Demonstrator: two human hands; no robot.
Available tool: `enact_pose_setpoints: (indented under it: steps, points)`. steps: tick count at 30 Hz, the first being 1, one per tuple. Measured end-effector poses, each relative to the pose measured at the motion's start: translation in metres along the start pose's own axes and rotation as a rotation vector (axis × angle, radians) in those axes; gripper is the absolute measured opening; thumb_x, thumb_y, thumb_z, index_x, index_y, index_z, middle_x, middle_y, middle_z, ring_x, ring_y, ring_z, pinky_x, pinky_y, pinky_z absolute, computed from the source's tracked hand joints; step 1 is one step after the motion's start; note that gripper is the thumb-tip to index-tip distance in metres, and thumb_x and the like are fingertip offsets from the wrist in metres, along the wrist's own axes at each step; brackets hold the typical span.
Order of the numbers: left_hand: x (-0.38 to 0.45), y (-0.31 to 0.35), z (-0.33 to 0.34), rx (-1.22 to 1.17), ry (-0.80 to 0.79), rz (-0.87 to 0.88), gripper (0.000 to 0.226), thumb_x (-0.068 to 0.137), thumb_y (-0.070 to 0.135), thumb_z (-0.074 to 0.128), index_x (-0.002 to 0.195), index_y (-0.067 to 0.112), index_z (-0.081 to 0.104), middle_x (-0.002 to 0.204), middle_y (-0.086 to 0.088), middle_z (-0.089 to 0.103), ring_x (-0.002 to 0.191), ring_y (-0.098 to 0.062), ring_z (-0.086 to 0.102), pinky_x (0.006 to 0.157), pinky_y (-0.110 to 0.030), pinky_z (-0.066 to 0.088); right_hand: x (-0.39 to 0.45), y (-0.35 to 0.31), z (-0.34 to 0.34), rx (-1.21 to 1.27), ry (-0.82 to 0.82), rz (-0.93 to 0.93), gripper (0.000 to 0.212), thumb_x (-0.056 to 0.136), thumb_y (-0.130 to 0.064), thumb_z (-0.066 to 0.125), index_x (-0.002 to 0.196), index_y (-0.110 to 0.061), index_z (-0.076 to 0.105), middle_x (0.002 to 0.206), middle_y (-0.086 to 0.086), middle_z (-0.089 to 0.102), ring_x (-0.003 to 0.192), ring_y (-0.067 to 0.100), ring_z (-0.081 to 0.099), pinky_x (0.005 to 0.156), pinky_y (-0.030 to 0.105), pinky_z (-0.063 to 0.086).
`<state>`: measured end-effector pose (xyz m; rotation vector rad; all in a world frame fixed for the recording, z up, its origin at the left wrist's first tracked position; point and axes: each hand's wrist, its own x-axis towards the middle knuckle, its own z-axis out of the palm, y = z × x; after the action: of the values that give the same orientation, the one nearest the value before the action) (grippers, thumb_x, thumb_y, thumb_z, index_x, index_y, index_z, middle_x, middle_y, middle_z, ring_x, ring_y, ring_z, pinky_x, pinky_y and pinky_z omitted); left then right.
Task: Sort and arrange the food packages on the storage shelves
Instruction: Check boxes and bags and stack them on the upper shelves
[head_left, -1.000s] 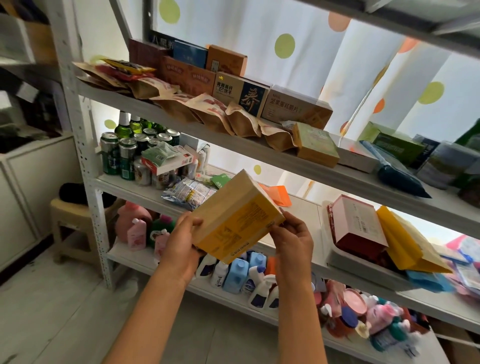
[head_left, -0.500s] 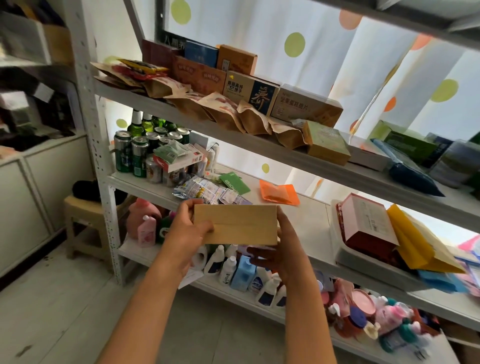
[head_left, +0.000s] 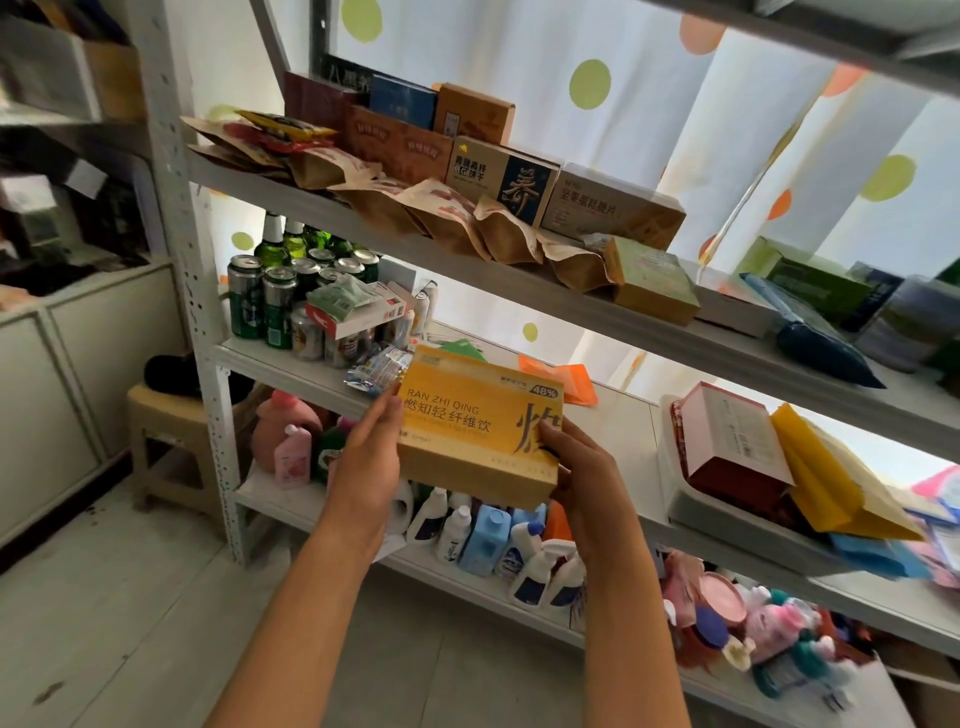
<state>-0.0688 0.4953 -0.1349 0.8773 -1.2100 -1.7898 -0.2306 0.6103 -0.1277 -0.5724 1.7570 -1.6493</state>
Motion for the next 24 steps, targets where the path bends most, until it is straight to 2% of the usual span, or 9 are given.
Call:
enact_pose_setpoints:
  steps: [3, 6, 10, 13, 17, 20, 22, 24]
  points:
    - [-0.001, -0.002, -0.001, -0.025, -0.036, 0.007, 0.032, 0.103, 0.035, 0.046, 0.133, 0.038, 0.056, 0.107, 0.011, 0.069, 0.107, -0.012, 0.062, 0.107, -0.047, 0.044, -0.007, 0.003, -0.008, -0.001, -0.037, -0.035, 0.031, 0.101, -0.021, 0.056, 0.131, -0.018, 0.062, 0.109, 0.009, 0.076, 0.1, 0.033, 0.073, 0.09, 0.042, 0.059]
    - [-0.003, -0.002, 0.002, -0.001, -0.089, 0.03, 0.032, 0.105, 0.028, 0.043, 0.132, 0.042, 0.055, 0.105, 0.012, 0.073, 0.108, -0.012, 0.064, 0.105, -0.043, 0.046, -0.013, 0.007, -0.017, -0.027, -0.037, -0.042, 0.036, 0.1, -0.012, 0.057, 0.135, -0.02, 0.059, 0.113, 0.007, 0.075, 0.104, 0.032, 0.073, 0.098, 0.05, 0.055]
    - [-0.006, -0.003, 0.01, 0.013, -0.158, 0.095, 0.034, 0.103, 0.012, 0.045, 0.127, 0.035, 0.057, 0.108, 0.014, 0.072, 0.106, -0.008, 0.067, 0.097, -0.035, 0.051, -0.019, 0.009, -0.028, -0.02, 0.049, -0.073, 0.036, 0.097, 0.0, 0.059, 0.123, -0.024, 0.064, 0.111, 0.002, 0.076, 0.102, 0.024, 0.074, 0.096, 0.054, 0.056]
    - [-0.009, -0.005, 0.021, 0.043, -0.192, 0.127, 0.034, 0.103, 0.011, 0.045, 0.128, 0.031, 0.056, 0.109, 0.018, 0.071, 0.103, -0.001, 0.066, 0.09, -0.027, 0.052, -0.025, 0.007, -0.036, -0.012, 0.102, -0.124, 0.04, 0.096, 0.004, 0.058, 0.119, -0.027, 0.064, 0.109, -0.001, 0.077, 0.103, 0.021, 0.073, 0.094, 0.051, 0.058]
    - [-0.01, -0.004, 0.046, 0.091, -0.215, 0.144, 0.035, 0.102, 0.011, 0.047, 0.12, 0.04, 0.056, 0.117, 0.017, 0.068, 0.11, -0.003, 0.064, 0.091, -0.03, 0.053, -0.031, -0.003, -0.047, -0.005, 0.224, -0.208, 0.045, 0.096, 0.006, 0.056, 0.119, -0.033, 0.063, 0.106, -0.008, 0.076, 0.105, 0.012, 0.071, 0.093, 0.044, 0.059]
    - [-0.012, 0.001, 0.069, 0.115, -0.249, 0.162, 0.036, 0.101, 0.008, 0.049, 0.118, 0.039, 0.055, 0.121, 0.015, 0.067, 0.11, 0.0, 0.063, 0.086, -0.023, 0.054, -0.034, -0.013, -0.058, 0.022, 0.324, -0.266, 0.048, 0.097, 0.005, 0.055, 0.121, -0.036, 0.061, 0.109, -0.009, 0.074, 0.108, 0.01, 0.069, 0.093, 0.037, 0.058]
    - [-0.012, 0.006, 0.087, 0.14, -0.281, 0.171, 0.033, 0.1, 0.009, 0.052, 0.119, 0.036, 0.055, 0.119, 0.018, 0.067, 0.105, 0.004, 0.064, 0.079, -0.019, 0.055, -0.036, -0.02, -0.071, 0.042, 0.374, -0.314, 0.05, 0.098, 0.003, 0.054, 0.129, -0.035, 0.06, 0.114, -0.011, 0.072, 0.11, 0.007, 0.067, 0.089, 0.029, 0.059]
    - [-0.01, 0.014, 0.105, 0.162, -0.295, 0.18, 0.031, 0.097, 0.01, 0.055, 0.116, 0.034, 0.056, 0.118, 0.019, 0.066, 0.104, 0.005, 0.063, 0.081, -0.021, 0.055, -0.035, -0.027, -0.084, 0.065, 0.398, -0.359, 0.051, 0.099, 0.002, 0.053, 0.127, -0.04, 0.06, 0.113, -0.016, 0.072, 0.109, 0.0, 0.066, 0.081, 0.021, 0.059]
